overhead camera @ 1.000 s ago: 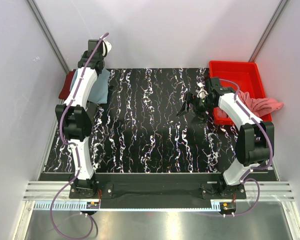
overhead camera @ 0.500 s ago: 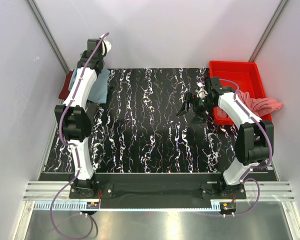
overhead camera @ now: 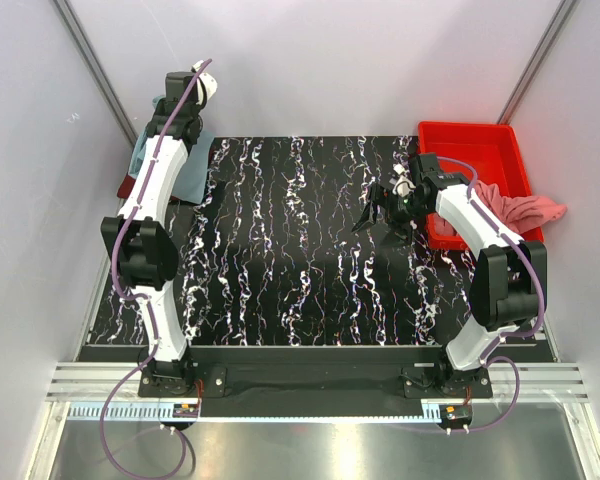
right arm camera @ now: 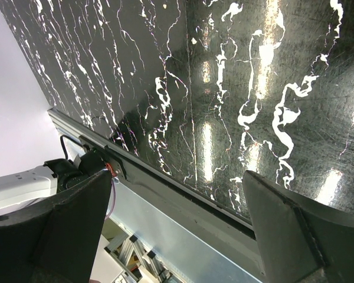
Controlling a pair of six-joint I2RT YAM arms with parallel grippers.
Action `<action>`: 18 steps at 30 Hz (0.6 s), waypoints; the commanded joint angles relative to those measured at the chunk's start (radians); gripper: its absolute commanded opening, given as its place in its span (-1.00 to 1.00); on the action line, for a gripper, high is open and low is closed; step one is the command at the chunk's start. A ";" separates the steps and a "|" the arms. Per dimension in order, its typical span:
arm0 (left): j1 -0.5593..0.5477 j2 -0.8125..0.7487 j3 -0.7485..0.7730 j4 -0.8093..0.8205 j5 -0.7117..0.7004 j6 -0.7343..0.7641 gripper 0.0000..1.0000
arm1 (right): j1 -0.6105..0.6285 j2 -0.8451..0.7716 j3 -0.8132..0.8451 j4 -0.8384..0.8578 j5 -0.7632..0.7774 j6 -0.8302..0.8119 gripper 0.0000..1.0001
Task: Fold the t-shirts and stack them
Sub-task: Neatly place the folded tshirt to the corner
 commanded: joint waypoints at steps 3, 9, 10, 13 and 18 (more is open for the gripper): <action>0.017 0.008 0.046 0.084 -0.020 0.015 -1.00 | 0.011 -0.001 0.036 -0.015 -0.014 -0.020 0.99; 0.028 0.078 0.095 0.110 -0.028 0.041 -1.00 | 0.011 0.021 0.051 -0.020 -0.011 -0.020 0.99; 0.028 0.091 0.101 0.114 -0.034 0.045 -1.00 | 0.011 0.022 0.053 -0.021 -0.011 -0.021 1.00; 0.031 0.149 0.137 0.128 -0.045 0.058 -1.00 | 0.011 0.033 0.059 -0.026 -0.010 -0.021 0.99; 0.037 0.192 0.163 0.183 -0.036 0.080 -1.00 | 0.011 0.048 0.056 -0.026 -0.005 -0.024 0.99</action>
